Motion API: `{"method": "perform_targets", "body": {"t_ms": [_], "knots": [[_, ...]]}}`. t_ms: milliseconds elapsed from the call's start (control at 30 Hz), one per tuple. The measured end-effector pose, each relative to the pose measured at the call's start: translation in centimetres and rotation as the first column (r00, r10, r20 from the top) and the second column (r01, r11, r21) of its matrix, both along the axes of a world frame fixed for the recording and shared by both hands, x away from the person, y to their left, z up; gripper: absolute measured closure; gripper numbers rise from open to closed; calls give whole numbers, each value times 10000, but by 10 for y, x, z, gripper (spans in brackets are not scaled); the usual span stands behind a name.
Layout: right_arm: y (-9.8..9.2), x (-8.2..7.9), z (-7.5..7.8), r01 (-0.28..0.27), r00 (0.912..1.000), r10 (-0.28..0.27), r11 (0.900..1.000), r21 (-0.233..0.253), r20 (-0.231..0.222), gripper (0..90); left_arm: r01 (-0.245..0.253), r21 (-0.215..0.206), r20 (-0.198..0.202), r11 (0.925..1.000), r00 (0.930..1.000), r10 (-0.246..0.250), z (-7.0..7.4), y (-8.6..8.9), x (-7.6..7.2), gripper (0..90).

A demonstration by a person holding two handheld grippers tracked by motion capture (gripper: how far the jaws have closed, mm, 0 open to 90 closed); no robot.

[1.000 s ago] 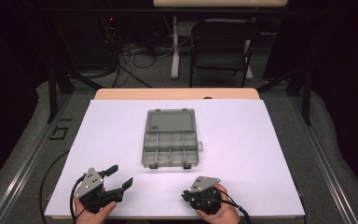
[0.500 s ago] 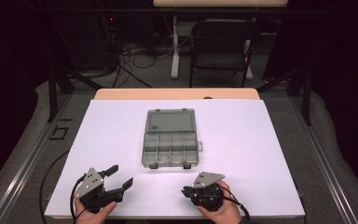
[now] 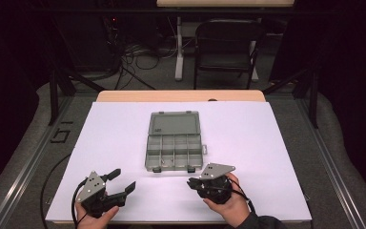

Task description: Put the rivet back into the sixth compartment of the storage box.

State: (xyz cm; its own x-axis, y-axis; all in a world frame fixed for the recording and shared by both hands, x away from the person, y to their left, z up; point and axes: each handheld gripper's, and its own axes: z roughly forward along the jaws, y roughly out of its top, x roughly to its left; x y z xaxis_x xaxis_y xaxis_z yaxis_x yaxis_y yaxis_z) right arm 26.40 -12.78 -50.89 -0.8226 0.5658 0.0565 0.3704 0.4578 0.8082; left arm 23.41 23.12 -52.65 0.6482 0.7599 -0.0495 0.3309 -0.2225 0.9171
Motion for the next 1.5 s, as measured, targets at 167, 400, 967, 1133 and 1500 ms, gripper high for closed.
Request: {"method": "perform_targets", "body": {"t_ms": [167, 400, 967, 1133, 1500], "knots": [[1, 7, 13, 18, 9998, -19, 9999, 103, 177, 837, -12, -9, 39, 10000, 10000, 12, 0, -1, 0, 273], [7, 16, 28, -75, 9992, 70, 9999, 122, 391, 837, -22, 14, 66, 10000, 10000, 22, 0, 0, 0, 273], [25, 45, 51, 81, 9980, -108, 9990, 441, 616, 836, -2, 10, 62, 10000, 10000, 2, 0, 0, 0, 273], [33, 53, 54, 148, 9980, -182, 9983, 558, 607, 836, 21, 30, 52, 10000, 10000, -21, 1, 0, 0, 273], [48, 70, 51, 372, 9980, -394, 9983, 456, 498, 836, 42, 18, 65, 10000, 10000, -43, 1, 1, 0, 273]]}}
